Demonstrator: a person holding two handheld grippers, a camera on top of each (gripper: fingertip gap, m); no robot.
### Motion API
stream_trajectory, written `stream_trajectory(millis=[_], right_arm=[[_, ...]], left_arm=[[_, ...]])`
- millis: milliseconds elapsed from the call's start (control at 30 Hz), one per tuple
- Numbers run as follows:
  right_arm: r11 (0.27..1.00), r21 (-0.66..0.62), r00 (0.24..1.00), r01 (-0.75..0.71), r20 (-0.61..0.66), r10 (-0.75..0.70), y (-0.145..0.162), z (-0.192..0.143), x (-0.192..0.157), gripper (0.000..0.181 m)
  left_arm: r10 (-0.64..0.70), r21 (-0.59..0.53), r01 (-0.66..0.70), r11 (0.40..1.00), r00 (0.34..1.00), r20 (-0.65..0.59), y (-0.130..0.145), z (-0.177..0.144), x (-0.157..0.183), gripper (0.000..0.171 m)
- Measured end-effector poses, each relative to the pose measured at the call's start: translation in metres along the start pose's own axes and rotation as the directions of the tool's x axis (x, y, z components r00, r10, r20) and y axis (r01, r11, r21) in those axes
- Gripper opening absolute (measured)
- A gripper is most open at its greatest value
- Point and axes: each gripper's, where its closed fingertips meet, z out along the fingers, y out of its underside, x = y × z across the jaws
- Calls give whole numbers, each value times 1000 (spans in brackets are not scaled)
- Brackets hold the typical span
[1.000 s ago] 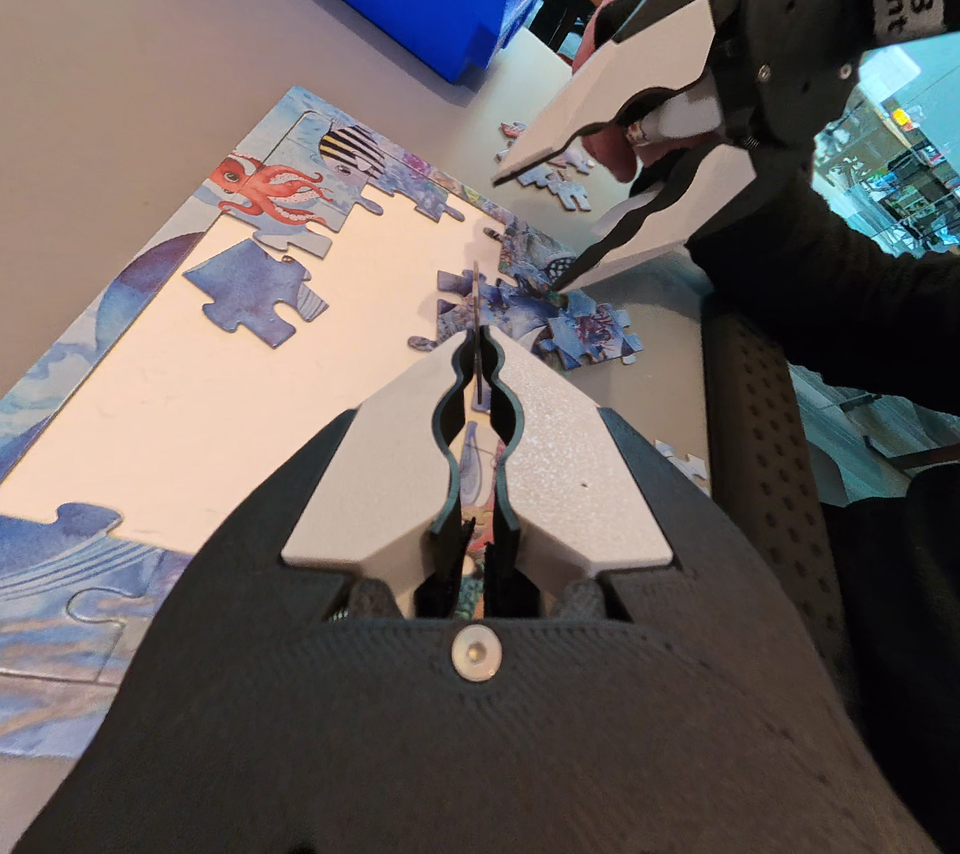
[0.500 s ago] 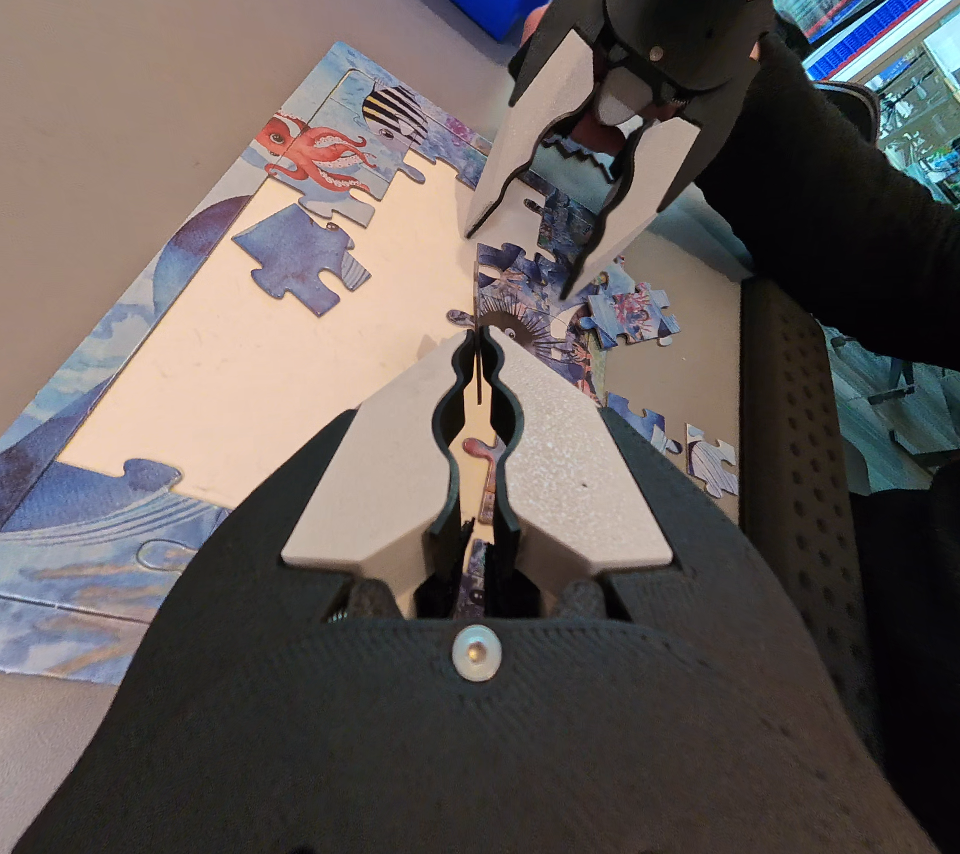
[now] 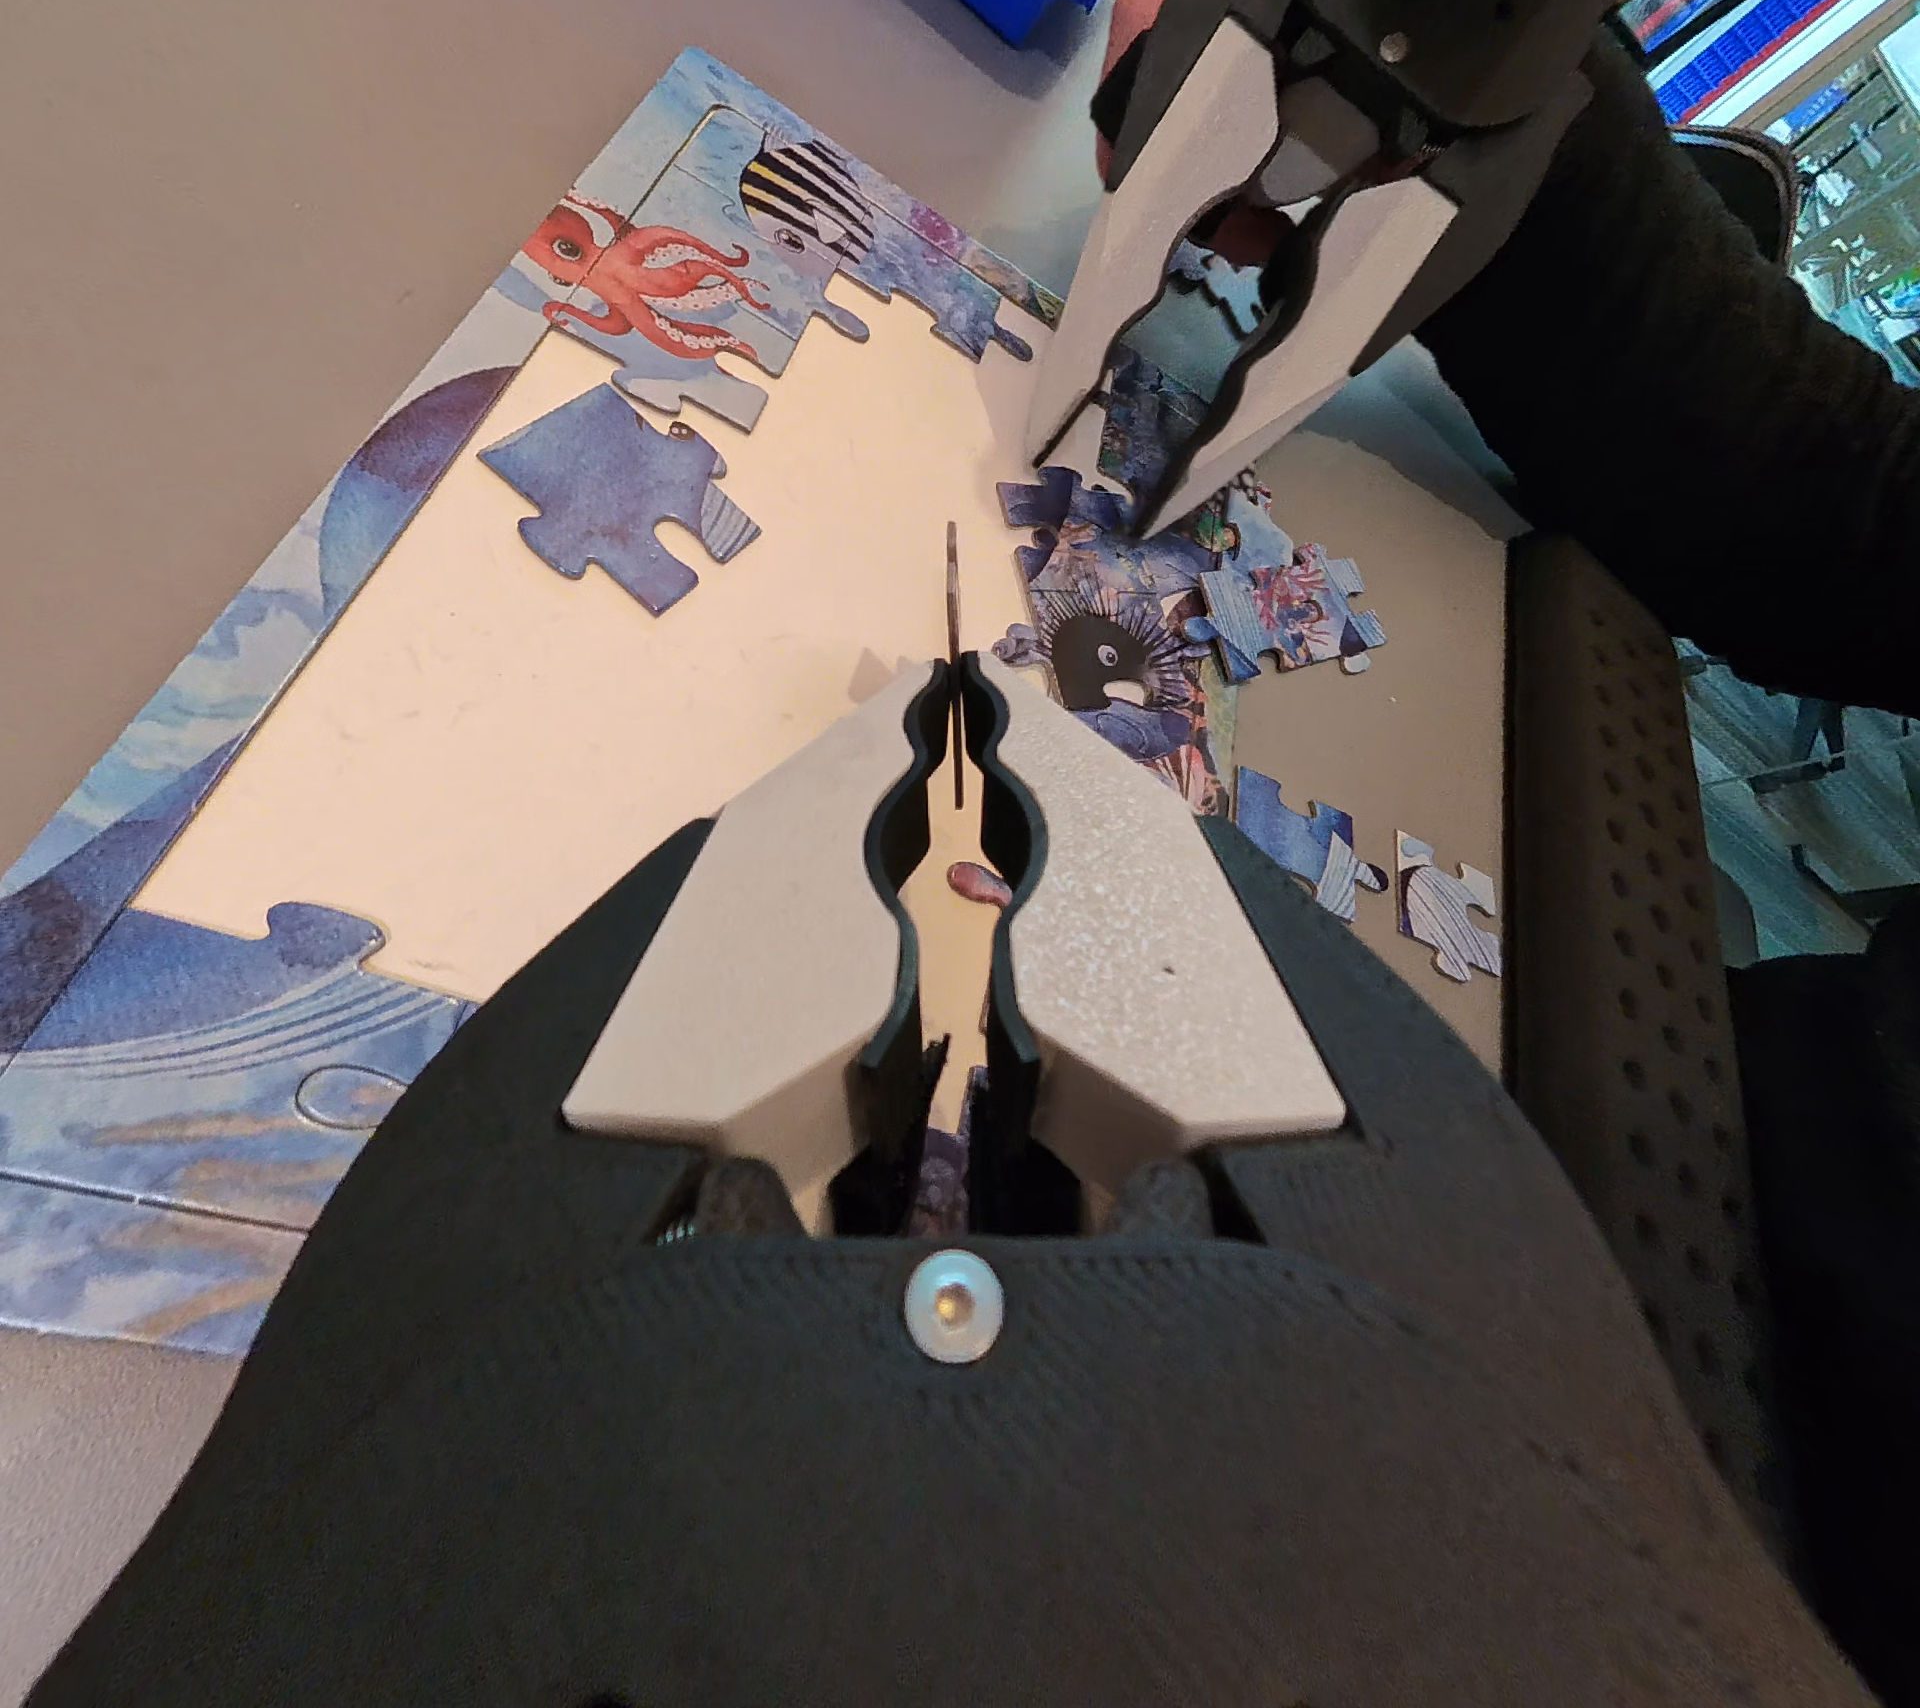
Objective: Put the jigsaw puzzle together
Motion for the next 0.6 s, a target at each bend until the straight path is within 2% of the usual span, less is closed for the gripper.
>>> stream_trajectory(millis=[100,167,533,600], right_arm=[[1000,13,1000,-8,2,8,-3,-3,-4,50],[1000,2,1000,-7,8,7,-4,-1,-7,57],[1000,-6,999,31,20,-30,-10,16,-12,60],[1000,-9,1000,16,5,-16,-10,15,-9,54]], left_arm=[[1,-1,-1,1000,1000,1,0,0,0,0],[1,-2,-1,1000,1000,1,0,0,-1,0],[9,-3,-9,1000,1000,1,0,1,0,0],[10,-4,-10,1000,1000,3,1,1,-1,0]])
